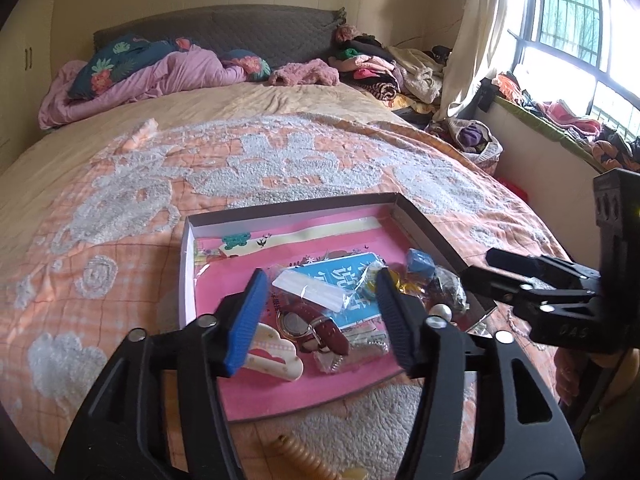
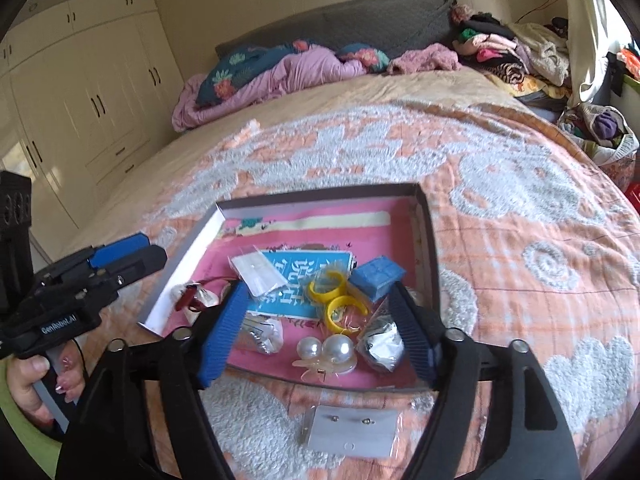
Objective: Organize jewelry
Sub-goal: 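Carry the strap and pearl earrings into the box and release them, then grasp the coiled peach hair tie with the left tool while the right tool grasps the earring card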
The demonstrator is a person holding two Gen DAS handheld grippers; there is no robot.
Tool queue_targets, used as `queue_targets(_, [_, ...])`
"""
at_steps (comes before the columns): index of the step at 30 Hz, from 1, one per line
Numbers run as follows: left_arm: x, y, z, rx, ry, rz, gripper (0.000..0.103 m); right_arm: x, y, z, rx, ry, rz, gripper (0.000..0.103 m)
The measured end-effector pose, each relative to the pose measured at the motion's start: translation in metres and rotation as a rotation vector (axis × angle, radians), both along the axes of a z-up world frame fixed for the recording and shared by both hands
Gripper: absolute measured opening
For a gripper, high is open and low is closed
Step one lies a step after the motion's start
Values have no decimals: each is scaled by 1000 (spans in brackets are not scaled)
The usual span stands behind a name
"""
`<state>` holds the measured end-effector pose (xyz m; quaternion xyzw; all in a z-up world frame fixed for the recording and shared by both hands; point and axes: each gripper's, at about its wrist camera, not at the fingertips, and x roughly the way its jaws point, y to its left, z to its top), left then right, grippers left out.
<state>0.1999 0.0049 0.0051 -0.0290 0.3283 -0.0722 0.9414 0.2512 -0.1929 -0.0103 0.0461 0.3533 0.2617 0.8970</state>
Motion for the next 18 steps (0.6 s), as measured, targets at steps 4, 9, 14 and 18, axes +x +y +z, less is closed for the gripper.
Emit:
queue_targets(4, [-10, 1, 5, -1, -10, 15, 71, -14, -9, 14, 19, -39, -6, 83])
queue_targets(9, [-24, -3, 7, 11, -16, 18, 80, -28, -18, 23, 36, -60, -16, 87])
queue_targets(14, [-36, -4, 8, 27, -18, 25, 87, -40, -24, 23, 34, -64, -23, 90])
queue_targets(18, [-41, -2, 0, 38, 7, 37, 88, -46, -27, 17, 19, -54, -32, 90])
